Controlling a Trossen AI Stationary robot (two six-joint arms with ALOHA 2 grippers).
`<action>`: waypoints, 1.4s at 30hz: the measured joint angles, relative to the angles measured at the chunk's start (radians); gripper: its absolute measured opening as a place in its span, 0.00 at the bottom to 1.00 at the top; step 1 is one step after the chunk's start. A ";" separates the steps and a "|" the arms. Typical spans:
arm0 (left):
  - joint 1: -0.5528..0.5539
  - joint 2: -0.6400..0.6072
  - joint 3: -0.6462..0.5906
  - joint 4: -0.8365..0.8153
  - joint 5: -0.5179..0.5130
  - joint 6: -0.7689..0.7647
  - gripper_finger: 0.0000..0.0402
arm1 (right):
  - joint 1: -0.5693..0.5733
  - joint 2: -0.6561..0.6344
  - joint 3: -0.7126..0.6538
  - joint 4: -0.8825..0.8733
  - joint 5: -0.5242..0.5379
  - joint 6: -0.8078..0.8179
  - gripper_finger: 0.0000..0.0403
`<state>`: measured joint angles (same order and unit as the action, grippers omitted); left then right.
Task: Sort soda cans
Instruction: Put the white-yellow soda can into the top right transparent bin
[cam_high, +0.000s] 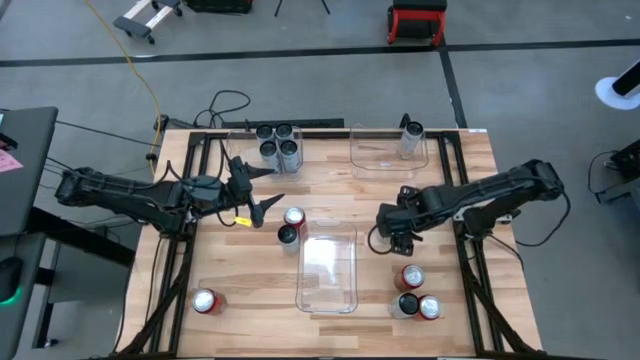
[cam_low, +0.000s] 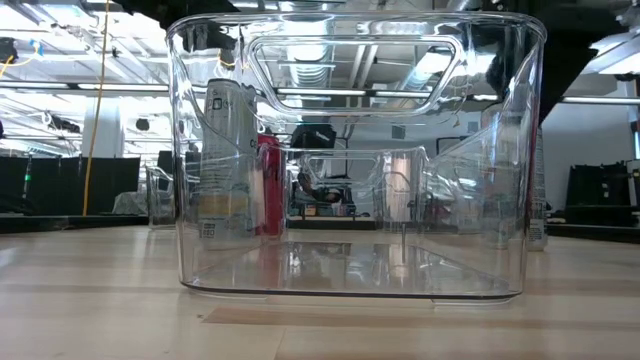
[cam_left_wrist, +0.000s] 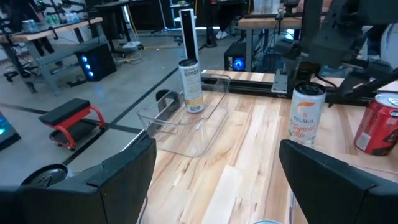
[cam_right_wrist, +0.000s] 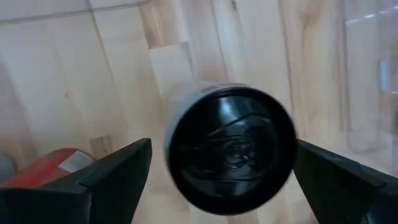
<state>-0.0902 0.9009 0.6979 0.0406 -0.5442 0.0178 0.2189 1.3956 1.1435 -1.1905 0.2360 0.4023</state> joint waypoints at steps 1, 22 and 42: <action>0.000 0.000 0.000 0.000 0.000 0.000 0.84 | 0.000 0.000 0.000 0.003 -0.003 0.000 0.98; -0.009 0.000 0.000 -0.035 0.000 -0.024 0.84 | -0.145 -0.067 0.019 0.065 -0.081 -0.099 0.59; -0.009 0.000 0.000 -0.030 -0.001 -0.013 0.84 | -0.568 -0.362 0.131 -0.055 0.110 -0.227 0.58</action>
<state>-0.0994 0.9010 0.6979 0.0101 -0.5453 0.0049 -0.3494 1.0332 1.2743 -1.2459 0.3461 0.1755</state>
